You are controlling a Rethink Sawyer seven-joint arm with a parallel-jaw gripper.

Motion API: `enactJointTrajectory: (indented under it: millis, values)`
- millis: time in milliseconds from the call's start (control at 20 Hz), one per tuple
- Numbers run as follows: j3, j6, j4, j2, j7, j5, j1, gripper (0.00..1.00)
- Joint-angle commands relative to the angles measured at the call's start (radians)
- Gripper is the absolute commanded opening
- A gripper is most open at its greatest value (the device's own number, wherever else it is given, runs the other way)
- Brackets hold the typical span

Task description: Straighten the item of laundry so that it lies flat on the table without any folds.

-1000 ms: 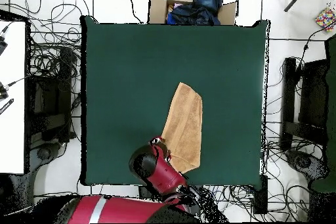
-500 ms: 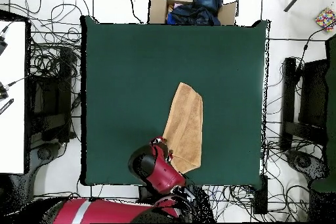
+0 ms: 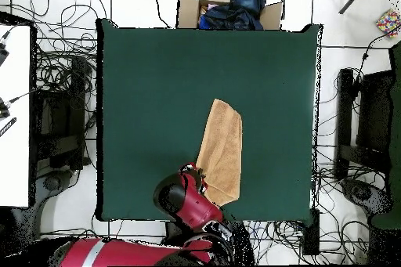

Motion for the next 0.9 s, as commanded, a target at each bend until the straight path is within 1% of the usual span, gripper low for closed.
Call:
enactJointTrajectory:
  millis: [50, 200, 400, 450, 550, 750, 900]
  values:
    - [0.026, 0.098, -0.121, 0.024, 0.065, -0.035, -0.032, 0.00]
    - [0.050, 0.128, -0.115, 0.016, 0.101, -0.031, -0.045, 0.00]
    - [0.048, 0.168, -0.105, 0.002, 0.168, 0.039, -0.003, 0.00]
    - [0.061, 0.149, -0.098, -0.003, 0.195, 0.047, -0.005, 0.00]
    - [0.084, 0.166, -0.088, -0.013, 0.232, 0.072, -0.008, 0.00]
    - [0.093, 0.209, -0.071, -0.042, 0.280, 0.131, 0.025, 0.00]
    - [0.118, 0.217, -0.062, -0.052, 0.293, 0.150, 0.020, 0.00]
